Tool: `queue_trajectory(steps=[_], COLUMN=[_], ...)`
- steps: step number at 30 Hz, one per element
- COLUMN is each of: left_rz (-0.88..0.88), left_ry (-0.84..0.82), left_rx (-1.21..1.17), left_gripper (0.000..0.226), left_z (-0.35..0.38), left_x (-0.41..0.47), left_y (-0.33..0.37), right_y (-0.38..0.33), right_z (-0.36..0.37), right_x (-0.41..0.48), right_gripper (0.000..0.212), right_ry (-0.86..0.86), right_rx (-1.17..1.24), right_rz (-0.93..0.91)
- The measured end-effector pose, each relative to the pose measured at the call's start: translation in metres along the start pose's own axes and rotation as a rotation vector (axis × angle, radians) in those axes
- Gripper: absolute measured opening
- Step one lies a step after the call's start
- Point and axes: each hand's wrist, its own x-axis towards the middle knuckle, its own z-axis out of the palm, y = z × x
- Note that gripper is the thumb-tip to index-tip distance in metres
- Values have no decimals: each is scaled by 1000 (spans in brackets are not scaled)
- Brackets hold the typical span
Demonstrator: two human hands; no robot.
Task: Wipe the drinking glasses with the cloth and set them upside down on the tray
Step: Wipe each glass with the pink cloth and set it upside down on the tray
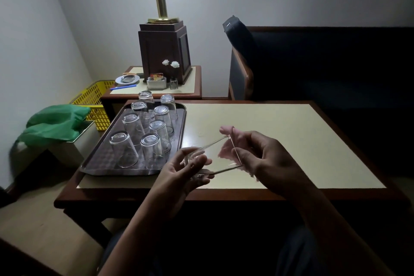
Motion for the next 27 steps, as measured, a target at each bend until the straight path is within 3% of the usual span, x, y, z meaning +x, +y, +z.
queue_trajectory(steps=[3, 8, 11, 13, 15, 18, 20, 22, 25, 27], left_rz=[-14, -195, -224, -154, 5, 389, 507, 384, -100, -251], left_ry=[-2, -158, -337, -346, -252, -155, -111, -135, -245, -248], left_rx=[41, 98, 58, 103, 203, 514, 621, 462, 92, 59], left_gripper=[57, 50, 37, 43, 48, 64, 68, 72, 87, 73], left_z=[-2, -11, -17, -17, -16, -18, -20, -19, -19, -20], left_x=[2, 3, 1, -2, -5, -8, -8, -10, -9, -10], left_y=[7, 24, 30, 35, 39, 42, 39, 33, 29, 29], right_y=[-14, -22, -29, -26, -15, 0, 1, -3, -4, 0], right_z=[-13, -17, -12, -12, -11, -1, -1, -4, 0, 8], right_x=[-2, 4, 8, 13, 16, 17, 13, 14, 15, 14], right_gripper=[39, 13, 18, 18, 20, 21, 22, 25, 15, 17], right_ry=[-177, 70, 0, 19, 88, -76, -125, -89, 82, 166], right_rx=[-4, -281, -409, -454, -395, 114, 262, 247, -173, -302], right_rz=[-98, -500, -653, -681, -564, -73, 65, -17, -338, -422])
